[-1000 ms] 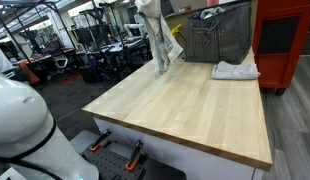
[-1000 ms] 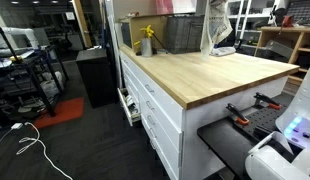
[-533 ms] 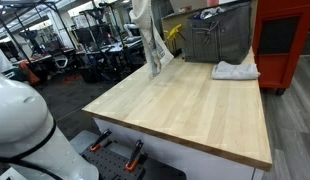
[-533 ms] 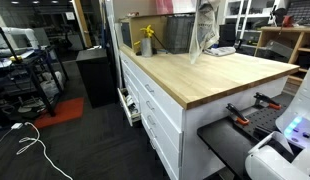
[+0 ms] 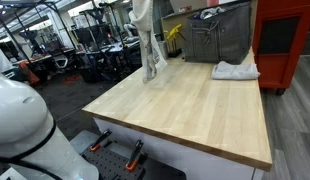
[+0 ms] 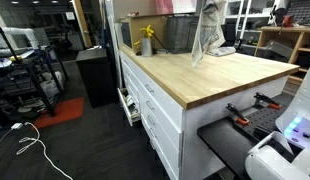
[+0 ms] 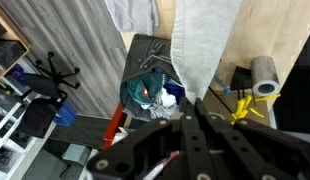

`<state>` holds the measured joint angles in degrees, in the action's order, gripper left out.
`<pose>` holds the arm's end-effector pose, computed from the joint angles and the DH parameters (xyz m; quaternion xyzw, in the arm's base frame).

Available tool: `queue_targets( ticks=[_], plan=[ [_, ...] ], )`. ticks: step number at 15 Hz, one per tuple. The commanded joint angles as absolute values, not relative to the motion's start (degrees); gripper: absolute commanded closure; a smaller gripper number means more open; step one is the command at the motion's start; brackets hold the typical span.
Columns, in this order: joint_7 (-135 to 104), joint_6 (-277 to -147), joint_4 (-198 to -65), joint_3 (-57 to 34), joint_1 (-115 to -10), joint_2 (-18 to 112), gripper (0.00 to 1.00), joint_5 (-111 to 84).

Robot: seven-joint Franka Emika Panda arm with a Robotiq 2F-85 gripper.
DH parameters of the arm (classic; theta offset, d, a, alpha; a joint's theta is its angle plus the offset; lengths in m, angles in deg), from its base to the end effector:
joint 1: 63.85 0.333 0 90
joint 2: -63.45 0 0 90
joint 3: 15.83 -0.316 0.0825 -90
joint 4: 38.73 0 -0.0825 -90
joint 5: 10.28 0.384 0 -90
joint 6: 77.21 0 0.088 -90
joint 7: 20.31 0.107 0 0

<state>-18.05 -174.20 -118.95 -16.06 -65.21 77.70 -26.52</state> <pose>0.4477 -0.0351 0.8485 0.9528 -0.0491 0.2661 0.1376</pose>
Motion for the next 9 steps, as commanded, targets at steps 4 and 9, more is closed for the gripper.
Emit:
queue_targets(
  ticks=[4,9],
  plan=[
    [-19.36,-174.48,-125.07,-15.35,-67.51,79.98,0.99,-34.66],
    [-20.23,-174.74,-127.74,-15.51,-67.42,79.96,0.99,-37.58]
  ],
)
